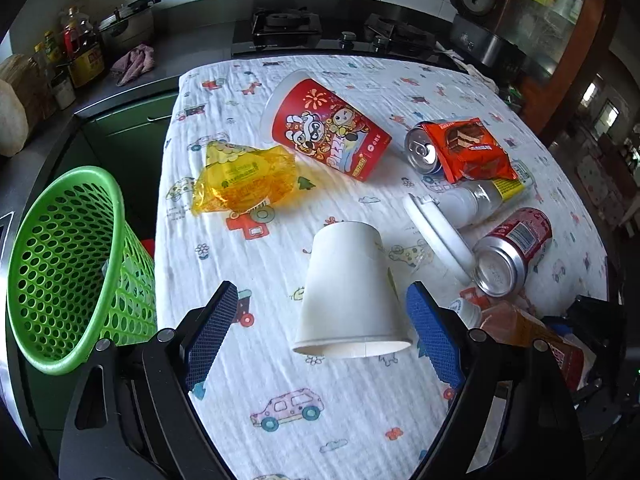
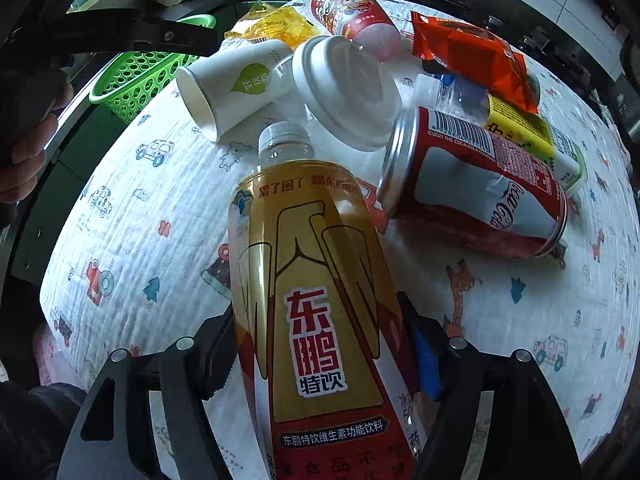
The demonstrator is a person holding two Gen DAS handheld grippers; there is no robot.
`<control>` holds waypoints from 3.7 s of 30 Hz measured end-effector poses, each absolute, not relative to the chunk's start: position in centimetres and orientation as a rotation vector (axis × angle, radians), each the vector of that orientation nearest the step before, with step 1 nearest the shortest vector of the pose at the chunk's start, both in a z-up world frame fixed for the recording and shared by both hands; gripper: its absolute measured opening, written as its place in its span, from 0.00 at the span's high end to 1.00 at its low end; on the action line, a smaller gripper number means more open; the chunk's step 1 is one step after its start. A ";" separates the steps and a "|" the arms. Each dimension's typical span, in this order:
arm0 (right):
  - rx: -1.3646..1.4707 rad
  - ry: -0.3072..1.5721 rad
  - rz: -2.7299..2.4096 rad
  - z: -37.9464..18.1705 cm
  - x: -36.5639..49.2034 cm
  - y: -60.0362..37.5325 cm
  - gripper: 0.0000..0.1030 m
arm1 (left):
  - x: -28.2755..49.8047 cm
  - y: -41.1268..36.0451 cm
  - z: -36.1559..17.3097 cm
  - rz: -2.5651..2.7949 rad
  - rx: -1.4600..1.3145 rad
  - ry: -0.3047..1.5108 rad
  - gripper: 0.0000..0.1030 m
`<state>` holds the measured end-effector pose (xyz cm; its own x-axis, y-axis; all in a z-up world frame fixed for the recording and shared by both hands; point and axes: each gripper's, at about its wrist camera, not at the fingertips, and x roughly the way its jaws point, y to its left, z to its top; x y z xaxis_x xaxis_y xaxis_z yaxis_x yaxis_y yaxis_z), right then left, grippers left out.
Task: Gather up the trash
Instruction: 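Grasp the yellow-red drink bottle with the right gripper while the left grasps the white cup, then carry both items over the green basket and open both grippers, then grasp the red paper cup with the right gripper while the left grasps the yellow snack bag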
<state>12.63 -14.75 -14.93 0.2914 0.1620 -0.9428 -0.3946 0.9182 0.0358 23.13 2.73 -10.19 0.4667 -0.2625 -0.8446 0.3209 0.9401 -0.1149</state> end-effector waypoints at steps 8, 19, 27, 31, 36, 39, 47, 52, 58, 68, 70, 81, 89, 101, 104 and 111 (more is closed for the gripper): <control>-0.133 1.225 0.347 -14.4 10.9 -16.1 0.37 | 25.3 0.8 -12.3 -0.382 0.077 1.098 0.19; -0.019 1.221 0.346 -13.3 10.0 -17.4 0.39 | 25.4 0.8 -13.4 -0.431 0.056 1.132 0.41; 0.030 1.191 0.392 -11.3 10.3 -16.6 0.39 | 24.4 3.8 -10.6 -0.426 0.005 1.059 0.42; 0.034 1.163 0.434 -9.8 11.0 -15.4 0.39 | 24.3 7.5 -8.2 -0.368 -0.034 0.991 0.42; 0.019 1.113 0.495 -7.8 12.6 -13.1 0.39 | 25.7 14.0 -6.6 -0.210 -0.076 0.939 0.42; 0.008 1.087 0.530 -6.7 14.1 -10.9 0.39 | 27.3 17.9 -7.3 -0.121 -0.097 0.947 0.42; -0.016 1.042 0.616 -5.4 19.2 -4.1 0.39 | 30.4 25.8 -11.2 0.044 -0.107 1.020 0.40; -0.021 1.034 0.654 -5.1 23.6 0.7 0.39 | 31.0 29.1 -13.5 0.099 -0.154 1.060 0.31; -0.026 1.036 0.693 -5.4 27.9 6.7 0.39 | 29.1 32.3 -13.7 0.134 -0.236 1.037 0.24; -0.044 1.085 0.707 -8.3 33.1 16.6 0.39 | 24.4 36.8 -11.5 0.186 -0.314 0.959 0.24; -0.024 1.103 0.703 -9.0 33.9 18.0 0.39 | 23.7 37.3 -11.1 0.193 -0.319 0.948 0.24; -0.069 1.031 0.699 -7.9 34.6 18.4 0.21 | 23.4 37.3 -11.2 0.188 -0.324 0.950 0.23; -0.119 0.983 0.591 -5.7 34.8 9.7 0.18 | 25.1 33.7 -10.3 0.120 -0.278 0.939 0.23; -0.159 1.046 0.350 -6.9 37.8 -4.9 0.17 | 27.3 28.0 -9.3 0.009 -0.202 0.936 0.17; -0.177 1.075 0.344 -7.8 38.2 -6.2 0.17 | 27.7 26.7 -9.2 -0.015 -0.183 0.940 0.17; -0.244 1.119 0.371 -10.1 39.2 -6.6 0.17 | 28.4 24.0 -8.6 -0.071 -0.149 0.942 0.17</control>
<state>39.21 -6.64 -10.14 0.3852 0.1669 -0.9076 -0.4085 0.9127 -0.0056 28.35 23.96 -8.64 0.5869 -0.1257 -0.7998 -0.0044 0.9874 -0.1584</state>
